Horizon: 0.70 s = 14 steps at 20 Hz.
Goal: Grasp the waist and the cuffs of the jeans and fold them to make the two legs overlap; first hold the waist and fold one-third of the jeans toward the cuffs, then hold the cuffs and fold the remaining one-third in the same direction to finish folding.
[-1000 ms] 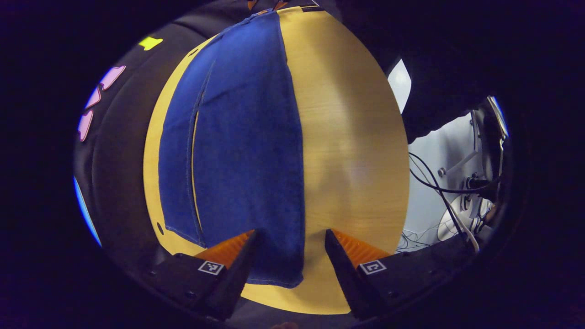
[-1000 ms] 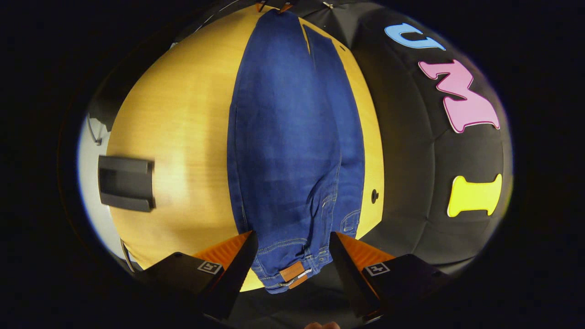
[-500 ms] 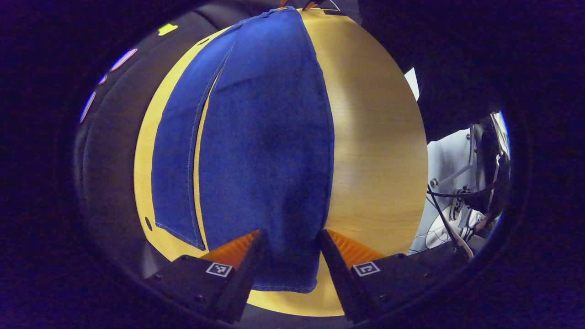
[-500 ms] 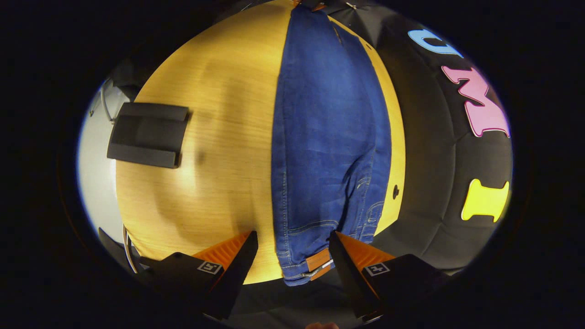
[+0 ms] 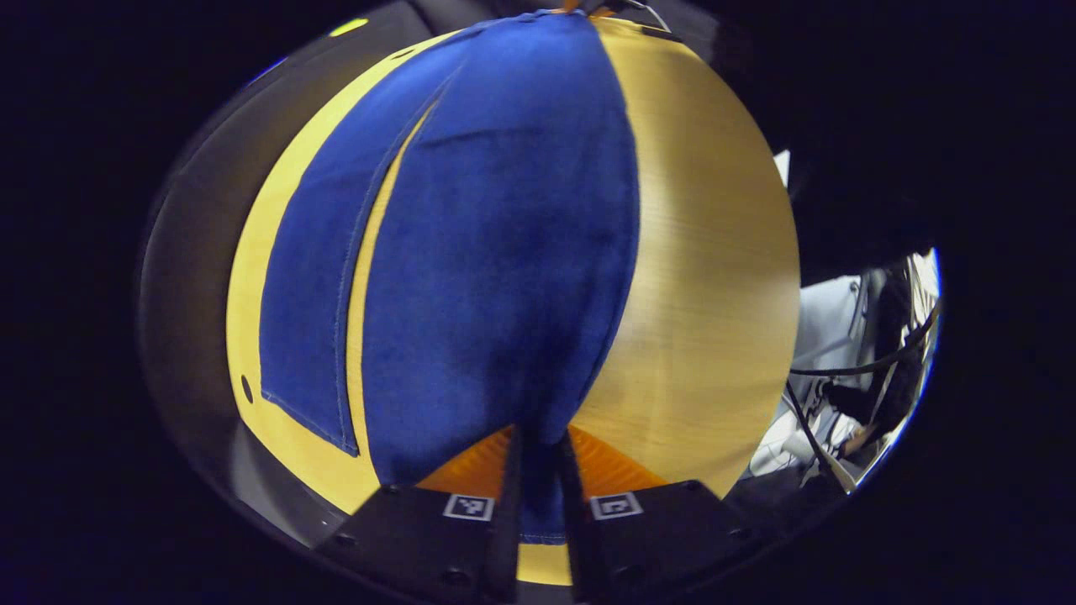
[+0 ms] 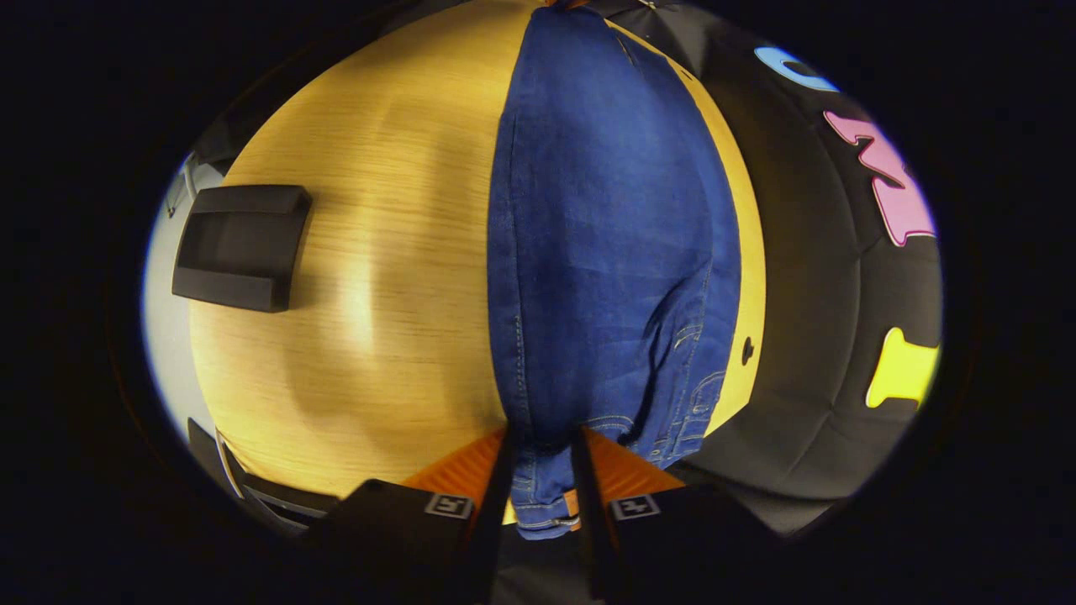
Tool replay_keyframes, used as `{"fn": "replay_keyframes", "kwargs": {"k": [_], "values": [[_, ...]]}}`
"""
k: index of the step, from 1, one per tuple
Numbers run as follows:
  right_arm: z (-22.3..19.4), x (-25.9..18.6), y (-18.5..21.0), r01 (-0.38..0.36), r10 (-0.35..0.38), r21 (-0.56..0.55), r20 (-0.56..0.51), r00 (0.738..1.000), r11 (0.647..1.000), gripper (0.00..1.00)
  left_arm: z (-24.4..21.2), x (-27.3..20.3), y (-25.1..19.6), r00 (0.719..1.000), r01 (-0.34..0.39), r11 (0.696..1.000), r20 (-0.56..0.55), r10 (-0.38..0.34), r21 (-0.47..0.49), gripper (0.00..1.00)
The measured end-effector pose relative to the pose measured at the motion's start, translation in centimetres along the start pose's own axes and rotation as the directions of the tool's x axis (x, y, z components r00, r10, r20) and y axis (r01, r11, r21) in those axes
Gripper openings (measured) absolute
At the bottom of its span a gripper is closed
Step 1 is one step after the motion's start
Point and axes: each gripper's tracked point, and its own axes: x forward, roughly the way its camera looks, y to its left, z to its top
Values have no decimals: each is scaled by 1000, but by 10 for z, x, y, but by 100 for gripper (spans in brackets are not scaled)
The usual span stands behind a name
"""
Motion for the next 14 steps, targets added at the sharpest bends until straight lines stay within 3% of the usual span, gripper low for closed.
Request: {"fn": "replay_keyframes", "kwargs": {"k": [1,2,3,5,6,7,8,14], "values": [[1,1,0,-8,8,30,-9,1000,1000,29,0,0,5,1000,-10,1000,7,10,-2,19],[0,2,-3,-4,6,55,-36,999,998,28,3,-2,5,1000,-10,1000,5,10,-8,8],[-1,5,-3,-8,12,91,-46,999,996,17,0,-2,6,1000,-9,1000,5,9,-23,7],[-3,6,-6,-10,22,180,-62,998,984,14,0,0,3,1000,12,998,-4,-12,-64,6],[-3,6,-6,-12,26,204,-69,997,979,5,0,-1,1,999,32,995,-7,-33,-90,6],[-2,6,-9,-16,34,227,-72,997,974,10,-1,-1,1,999,52,992,-7,-53,-114,6],[-3,5,-13,-14,34,253,-73,997,967,5,0,-2,0,997,71,988,-3,-72,-135,6],[-2,-25,-50,79,-64,461,-48,997,884,5,11,-30,12,988,156,960,51,-148,-233,6]]}}
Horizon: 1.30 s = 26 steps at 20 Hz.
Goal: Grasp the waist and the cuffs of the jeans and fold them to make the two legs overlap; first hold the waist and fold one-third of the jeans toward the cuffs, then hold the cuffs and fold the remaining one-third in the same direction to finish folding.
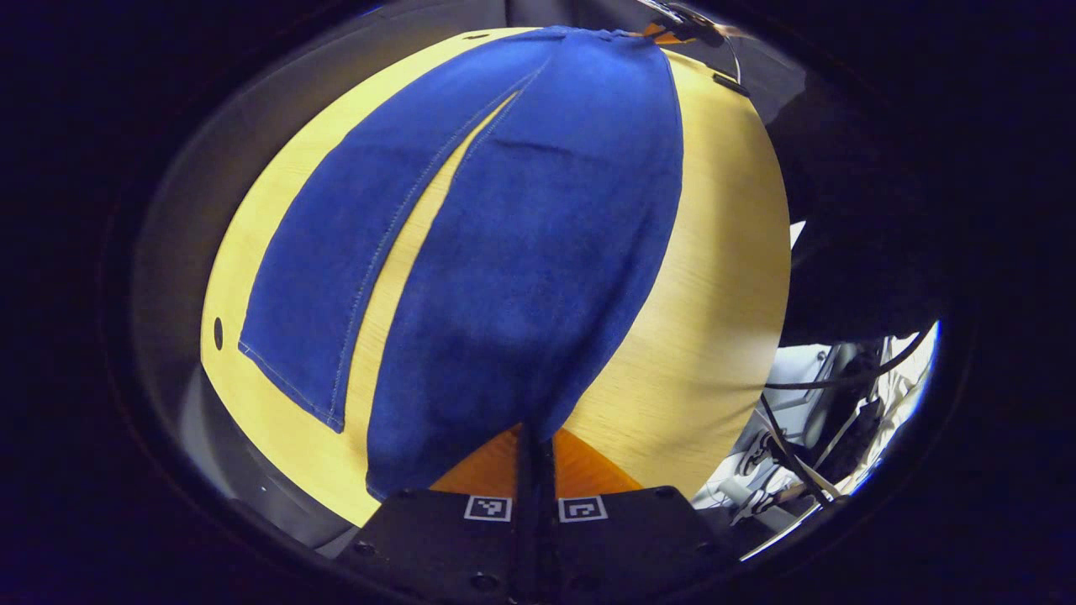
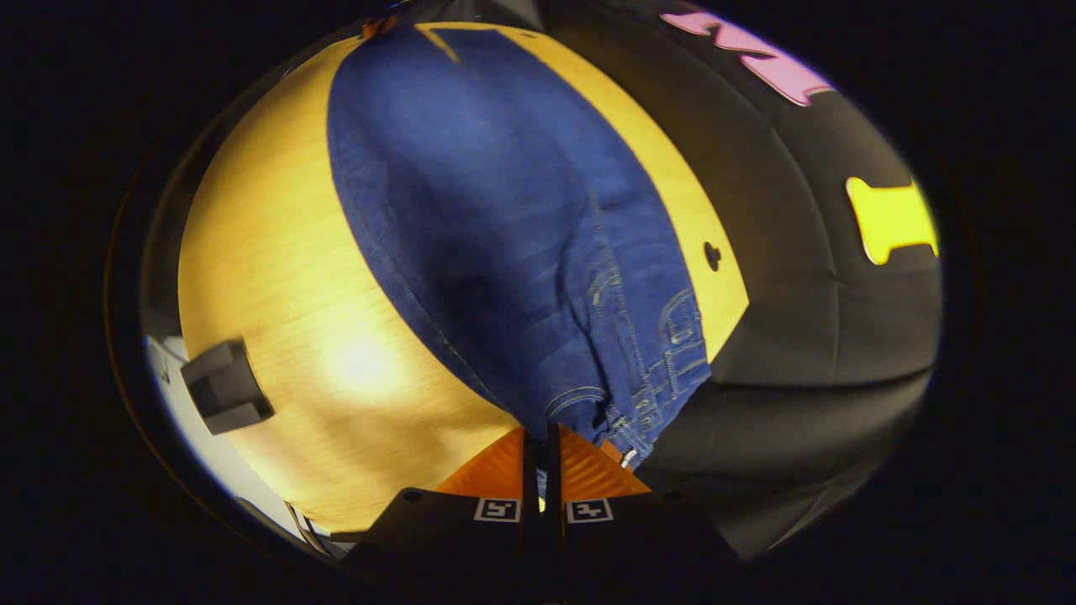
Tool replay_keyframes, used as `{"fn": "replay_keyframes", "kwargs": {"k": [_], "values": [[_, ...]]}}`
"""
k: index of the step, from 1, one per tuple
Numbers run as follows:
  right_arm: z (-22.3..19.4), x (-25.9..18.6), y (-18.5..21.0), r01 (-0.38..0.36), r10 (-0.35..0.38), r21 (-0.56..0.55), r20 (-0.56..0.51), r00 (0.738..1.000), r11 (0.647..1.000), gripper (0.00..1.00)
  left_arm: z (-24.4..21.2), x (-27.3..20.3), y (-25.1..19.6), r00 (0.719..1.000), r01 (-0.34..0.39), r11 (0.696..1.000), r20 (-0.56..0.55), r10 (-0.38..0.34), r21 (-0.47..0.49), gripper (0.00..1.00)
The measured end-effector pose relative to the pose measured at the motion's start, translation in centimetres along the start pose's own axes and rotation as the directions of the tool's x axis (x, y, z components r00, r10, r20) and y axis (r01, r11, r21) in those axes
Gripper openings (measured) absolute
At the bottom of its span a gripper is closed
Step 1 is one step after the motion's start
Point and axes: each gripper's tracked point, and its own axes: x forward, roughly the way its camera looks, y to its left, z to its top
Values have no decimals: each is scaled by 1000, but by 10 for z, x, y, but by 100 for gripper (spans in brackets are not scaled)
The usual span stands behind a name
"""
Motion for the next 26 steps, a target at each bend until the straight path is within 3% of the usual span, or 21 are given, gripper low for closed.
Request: {"fn": "replay_keyframes", "kwargs": {"k": [5,10,12,15,16,19,21,22,23,24,25,26], "values": [[30,-11,-47,46,-57,172,60,997,984,5,26,-39,25,997,23,994,79,-15,-103,6],[73,-11,-143,150,-203,336,127,971,930,5,53,-62,96,989,-101,949,78,129,-298,9],[80,7,-169,170,-233,418,104,967,892,5,75,-68,134,979,-120,923,113,172,-365,6],[92,55,-199,186,-248,525,50,967,831,5,99,-47,191,955,-227,864,73,289,-449,6],[95,76,-203,189,-240,555,20,971,810,5,107,-31,199,958,-227,856,51,282,-465,6],[95,132,-198,210,-199,594,-85,976,776,5,103,10,217,972,-226,863,-42,233,-452,6],[96,158,-193,242,-200,574,-135,970,782,5,100,28,221,975,-223,877,-89,205,-425,6],[99,165,-189,234,-190,565,-136,972,791,11,97,31,230,967,-254,877,-109,229,-408,8],[102,170,-181,215,-170,565,-132,977,796,12,88,34,242,954,-300,867,-133,269,-398,13],[100,168,-180,215,-166,558,-138,976,801,38,84,33,254,941,-339,852,-140,309,-399,48],[101,167,-183,208,-167,568,-124,978,796,64,81,30,262,929,-370,838,-135,345,-401,63],[101,165,-185,195,-165,598,-107,981,777,90,85,22,267,917,-395,826,-114,382,-403,96]]}}
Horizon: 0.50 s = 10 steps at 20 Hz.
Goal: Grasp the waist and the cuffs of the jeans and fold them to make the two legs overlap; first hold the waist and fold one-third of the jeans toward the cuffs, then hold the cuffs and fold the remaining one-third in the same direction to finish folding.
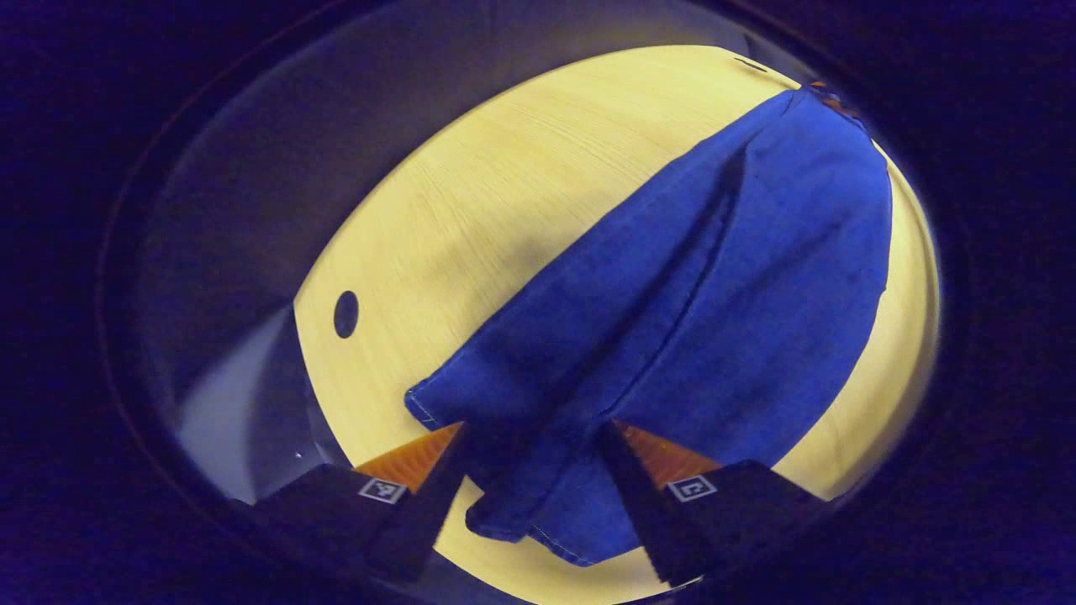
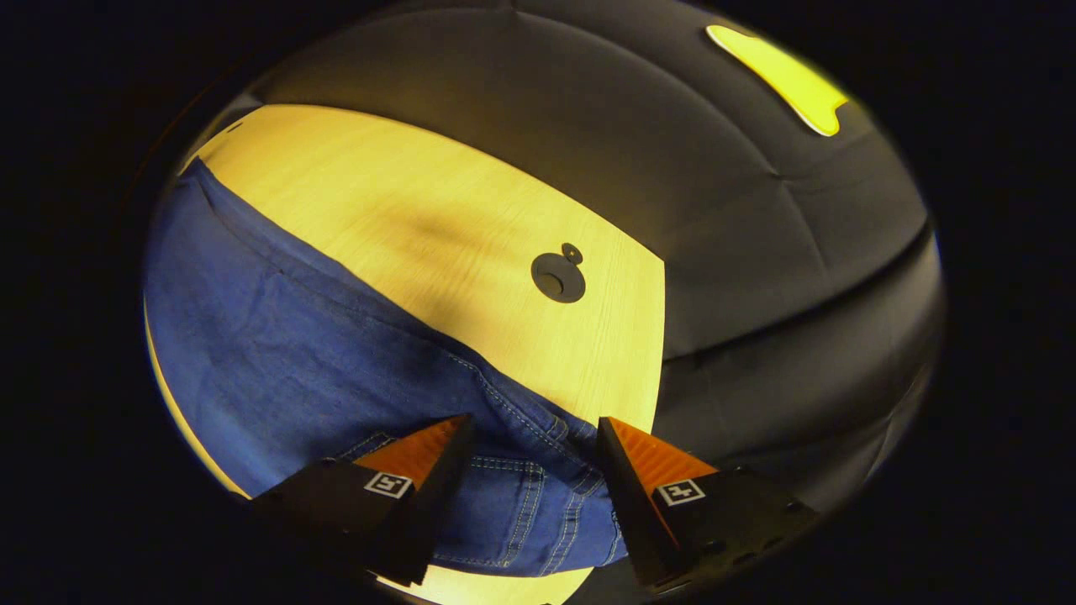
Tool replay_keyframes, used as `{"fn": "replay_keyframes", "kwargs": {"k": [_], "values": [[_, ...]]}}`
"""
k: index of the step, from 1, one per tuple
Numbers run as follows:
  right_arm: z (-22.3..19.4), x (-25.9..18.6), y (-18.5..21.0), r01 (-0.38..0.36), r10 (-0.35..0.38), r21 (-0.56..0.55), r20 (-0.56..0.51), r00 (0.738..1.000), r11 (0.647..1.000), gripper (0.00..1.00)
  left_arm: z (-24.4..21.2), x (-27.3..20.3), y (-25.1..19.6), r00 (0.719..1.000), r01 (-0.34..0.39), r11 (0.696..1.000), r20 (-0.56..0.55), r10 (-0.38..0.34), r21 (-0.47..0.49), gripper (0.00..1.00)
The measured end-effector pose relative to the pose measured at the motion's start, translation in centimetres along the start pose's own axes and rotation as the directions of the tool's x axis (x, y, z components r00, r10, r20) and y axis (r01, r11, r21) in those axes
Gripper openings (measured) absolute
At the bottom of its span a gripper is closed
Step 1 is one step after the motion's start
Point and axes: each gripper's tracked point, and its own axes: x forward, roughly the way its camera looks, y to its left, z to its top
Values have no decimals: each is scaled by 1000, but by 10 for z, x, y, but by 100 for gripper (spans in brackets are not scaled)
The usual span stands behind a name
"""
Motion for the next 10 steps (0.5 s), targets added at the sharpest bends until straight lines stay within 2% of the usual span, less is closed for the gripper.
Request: {"fn": "replay_keyframes", "kwargs": {"k": [1,2,3,5,6,7,8,10], "values": [[3,-8,-5,-9,8,52,9,1000,999,91,4,-1,1,999,-24,1000,39,24,-7,100],[8,-16,-13,-16,11,114,41,999,993,99,10,-4,5,995,-56,998,82,57,-13,98],[14,-21,-28,-5,-7,174,68,998,985,98,18,-12,9,988,-79,997,131,81,-23,98],[24,-42,-61,20,-59,305,120,991,952,98,34,-29,13,963,-126,990,232,137,-59,98],[23,-54,-77,22,-80,385,133,988,923,98,42,-36,14,947,-139,987,280,155,-78,97],[15,-66,-91,22,-99,481,134,986,877,98,51,-44,12,930,-150,984,325,174,-97,97],[4,-75,-100,13,-110,592,128,986,806,98,62,-54,8,910,-153,979,368,191,-132,97],[-28,-79,-102,-12,-92,789,86,992,614,98,83,-87,-14,867,-81,973,466,176,-217,97]]}}
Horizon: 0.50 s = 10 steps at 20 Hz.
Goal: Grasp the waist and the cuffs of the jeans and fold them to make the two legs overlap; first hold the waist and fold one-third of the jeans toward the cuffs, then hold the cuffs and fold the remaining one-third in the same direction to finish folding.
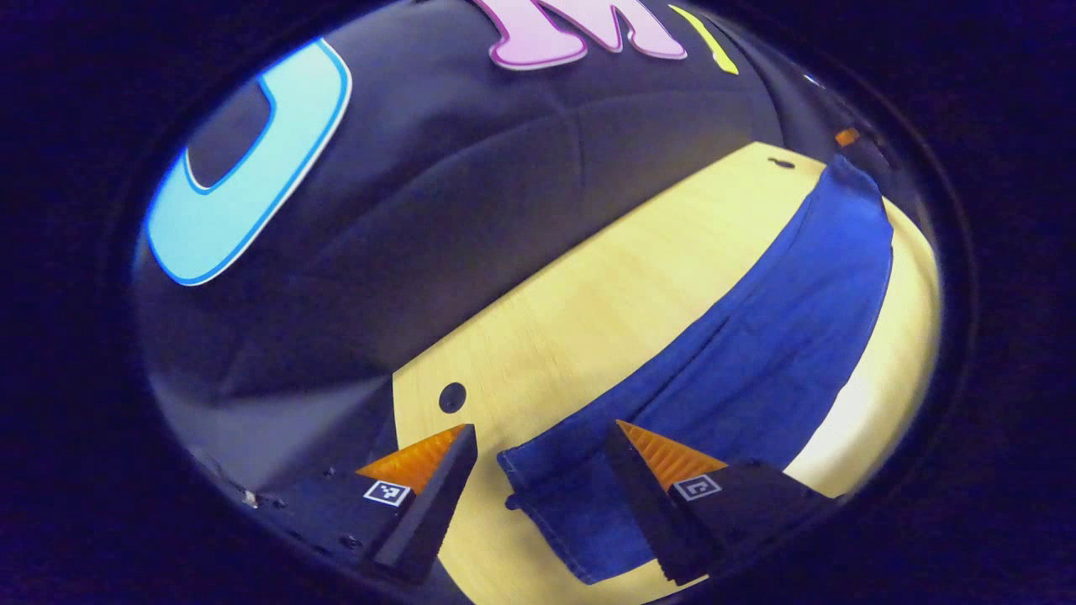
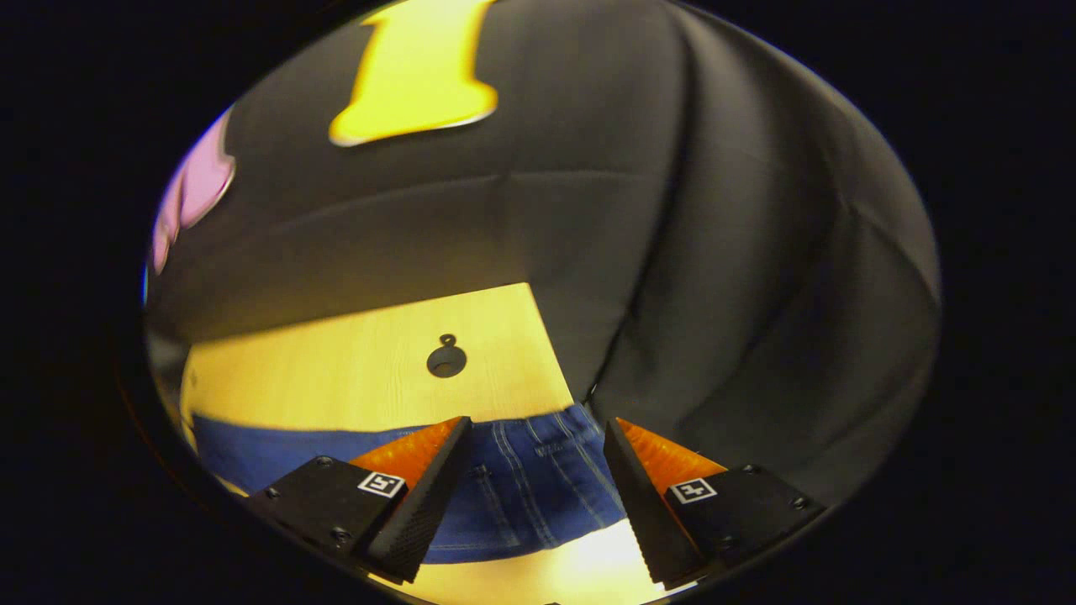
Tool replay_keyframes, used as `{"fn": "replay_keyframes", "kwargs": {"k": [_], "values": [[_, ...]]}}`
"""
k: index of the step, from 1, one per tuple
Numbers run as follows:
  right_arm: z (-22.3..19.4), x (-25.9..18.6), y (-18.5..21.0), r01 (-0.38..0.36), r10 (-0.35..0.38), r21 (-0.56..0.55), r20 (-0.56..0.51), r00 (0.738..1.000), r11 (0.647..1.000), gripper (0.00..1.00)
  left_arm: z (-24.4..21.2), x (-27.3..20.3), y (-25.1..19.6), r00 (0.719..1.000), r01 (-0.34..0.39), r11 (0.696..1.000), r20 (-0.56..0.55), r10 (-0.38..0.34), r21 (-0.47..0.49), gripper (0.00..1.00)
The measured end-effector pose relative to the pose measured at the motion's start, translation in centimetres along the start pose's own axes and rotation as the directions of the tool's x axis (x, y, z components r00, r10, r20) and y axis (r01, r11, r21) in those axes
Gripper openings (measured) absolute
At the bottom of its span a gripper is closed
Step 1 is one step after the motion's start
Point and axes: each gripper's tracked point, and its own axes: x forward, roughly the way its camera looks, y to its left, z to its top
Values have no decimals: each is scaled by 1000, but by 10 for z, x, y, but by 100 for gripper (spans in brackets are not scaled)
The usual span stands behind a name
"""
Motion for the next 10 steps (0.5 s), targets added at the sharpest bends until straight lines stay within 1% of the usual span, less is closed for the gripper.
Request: {"fn": "replay_keyframes", "kwargs": {"k": [1,2,3,5,6,7,9,10], "values": [[-23,9,-14,17,-14,96,-35,999,995,98,13,-16,-12,998,15,998,57,-12,-54,98],[-40,13,-26,45,-36,164,-57,998,985,94,25,-30,-28,994,45,992,107,-33,-115,97],[-55,18,-37,68,-51,222,-82,995,973,98,25,-41,-45,988,94,981,141,-69,-172,97],[-79,32,-43,91,-50,332,-128,991,939,98,33,-62,-81,972,167,946,210,-110,-276,97],[-88,39,-45,100,-47,374,-150,988,922,98,35,-74,-94,966,192,928,228,-122,-320,97],[-98,42,-46,110,-41,409,-174,984,906,98,36,-89,-106,962,210,914,238,-130,-347,97],[-115,48,-41,108,-6,461,-217,976,881,98,33,-109,-117,962,210,907,242,-125,-366,98],[-118,50,-40,112,-5,463,-225,974,879,90,32,-116,-125,963,211,907,238,-128,-365,98]]}}
